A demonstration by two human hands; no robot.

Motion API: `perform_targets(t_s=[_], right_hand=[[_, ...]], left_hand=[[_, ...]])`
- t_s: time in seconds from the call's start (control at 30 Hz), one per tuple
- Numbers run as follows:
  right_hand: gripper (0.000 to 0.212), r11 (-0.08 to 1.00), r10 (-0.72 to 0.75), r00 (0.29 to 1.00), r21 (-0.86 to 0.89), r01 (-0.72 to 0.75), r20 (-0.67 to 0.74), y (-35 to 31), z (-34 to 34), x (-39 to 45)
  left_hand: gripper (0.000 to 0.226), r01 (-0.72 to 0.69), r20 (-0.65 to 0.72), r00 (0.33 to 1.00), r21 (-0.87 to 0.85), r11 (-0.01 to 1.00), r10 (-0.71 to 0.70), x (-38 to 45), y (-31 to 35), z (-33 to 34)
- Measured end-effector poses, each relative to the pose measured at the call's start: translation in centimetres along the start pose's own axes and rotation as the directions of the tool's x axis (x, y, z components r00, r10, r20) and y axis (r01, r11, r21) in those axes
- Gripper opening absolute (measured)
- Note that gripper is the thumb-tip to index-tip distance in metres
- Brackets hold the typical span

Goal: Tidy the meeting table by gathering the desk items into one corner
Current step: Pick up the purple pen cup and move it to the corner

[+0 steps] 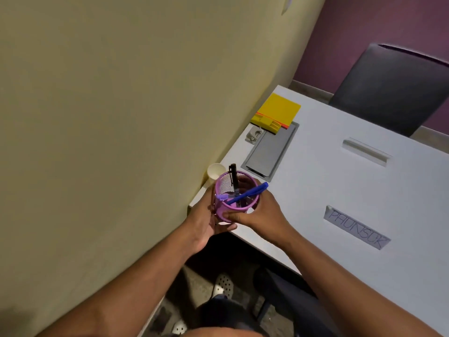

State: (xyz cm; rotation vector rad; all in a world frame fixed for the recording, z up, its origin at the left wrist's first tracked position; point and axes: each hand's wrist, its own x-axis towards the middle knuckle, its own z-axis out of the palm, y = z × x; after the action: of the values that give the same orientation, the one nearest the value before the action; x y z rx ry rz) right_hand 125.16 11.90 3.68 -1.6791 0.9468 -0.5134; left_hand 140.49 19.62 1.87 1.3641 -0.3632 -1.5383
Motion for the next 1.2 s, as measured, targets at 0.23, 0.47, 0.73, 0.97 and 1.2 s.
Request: perform_targets(t_s=[0.23, 0.47, 0.73, 0.97, 1.2], right_hand=[[0.085, 0.997, 0.075, 0.996, -0.021, -0.076, -0.053, 4.1, -5.3, 5.0], [0.087, 0.994, 0.106, 0.976, 0.012, -0.106, -0.188, 9.1, -7.3, 9.5], [0.091, 0.994, 0.111, 0.963, 0.013, -0.111, -0.245, 14.4, -6.3, 17.6], [0.096, 0.998, 0.06, 0.961, 0.007, -0.06, -0.272, 17.7, -5.2, 23.2], [0.093, 0.999, -0.013, 0.978, -0.036, 0.005, -0.21, 19.7, -5.0, 28.7]], left_hand=[[0.056, 0.025, -0.13, 0.991, 0.381, 0.924, 0.027, 7.1, -3.0, 0.6], [0.057, -0.42, 0.411, 0.907, 0.902, 0.099, 0.094, 13.3, -7.8, -4.2], [0.074, -0.599, 0.674, 0.738, 0.676, -0.429, 0.032, 22.4, -8.0, -5.2], [0.079, -0.663, 0.752, 0.653, 0.625, -0.413, 0.09, 25.9, -10.4, -6.4], [0.075, -0.714, 0.77, 0.58, 0.638, -0.288, 0.268, 26.4, -11.2, -6.7]])
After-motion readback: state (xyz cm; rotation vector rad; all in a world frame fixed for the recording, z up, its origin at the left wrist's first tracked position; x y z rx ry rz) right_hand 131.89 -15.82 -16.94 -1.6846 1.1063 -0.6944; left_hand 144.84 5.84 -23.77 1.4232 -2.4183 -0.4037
